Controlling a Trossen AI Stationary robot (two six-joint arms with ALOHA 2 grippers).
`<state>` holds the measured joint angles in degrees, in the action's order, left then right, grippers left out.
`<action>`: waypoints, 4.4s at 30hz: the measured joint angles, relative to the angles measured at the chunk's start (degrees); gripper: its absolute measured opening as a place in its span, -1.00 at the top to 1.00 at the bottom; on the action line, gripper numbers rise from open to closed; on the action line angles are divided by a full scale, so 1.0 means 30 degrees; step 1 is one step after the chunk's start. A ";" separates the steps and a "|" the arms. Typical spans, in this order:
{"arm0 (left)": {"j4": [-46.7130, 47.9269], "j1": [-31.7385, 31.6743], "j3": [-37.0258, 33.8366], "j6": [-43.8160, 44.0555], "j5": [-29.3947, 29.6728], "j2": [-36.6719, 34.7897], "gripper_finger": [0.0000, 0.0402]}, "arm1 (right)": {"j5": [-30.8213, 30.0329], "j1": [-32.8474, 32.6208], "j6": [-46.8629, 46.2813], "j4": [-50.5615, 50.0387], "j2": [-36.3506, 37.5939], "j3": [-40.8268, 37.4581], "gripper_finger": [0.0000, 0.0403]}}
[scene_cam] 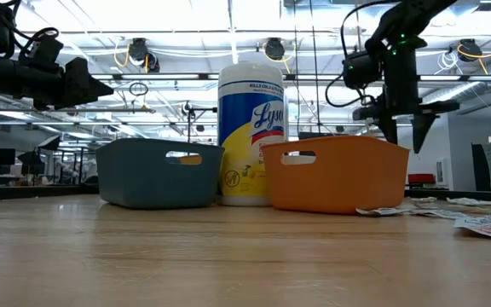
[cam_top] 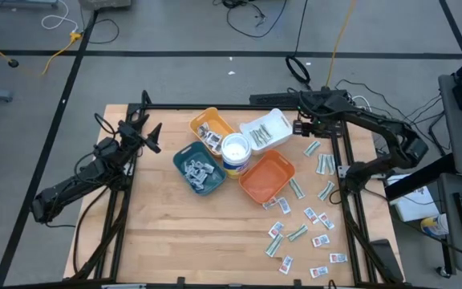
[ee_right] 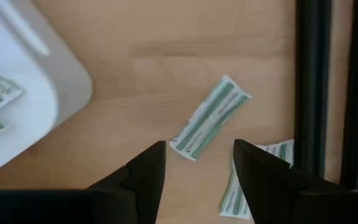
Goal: Pick & Place First Aid Supplies
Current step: Put the green bandage into the white bin
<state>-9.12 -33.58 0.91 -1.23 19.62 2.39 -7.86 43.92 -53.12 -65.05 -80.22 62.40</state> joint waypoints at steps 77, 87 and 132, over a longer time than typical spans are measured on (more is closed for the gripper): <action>0.0006 0.0003 0.0000 0.0000 0.0000 0.0000 -0.53 | 0.1220 -0.3175 0.8801 -0.4494 -1.0583 1.4283 1.00; 0.0006 0.0005 0.0000 0.0000 0.0000 0.0000 -0.53 | 0.1116 -0.4070 0.9178 -0.2093 -1.2507 1.4460 1.00; 0.0005 0.0000 0.0000 0.0000 0.0000 0.0000 -0.53 | 0.1232 -0.4371 0.9072 -0.4569 -0.9960 1.3970 -0.12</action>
<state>-9.11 -33.58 0.91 -1.23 19.62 2.39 -4.16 30.80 -25.91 -78.75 -110.10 104.31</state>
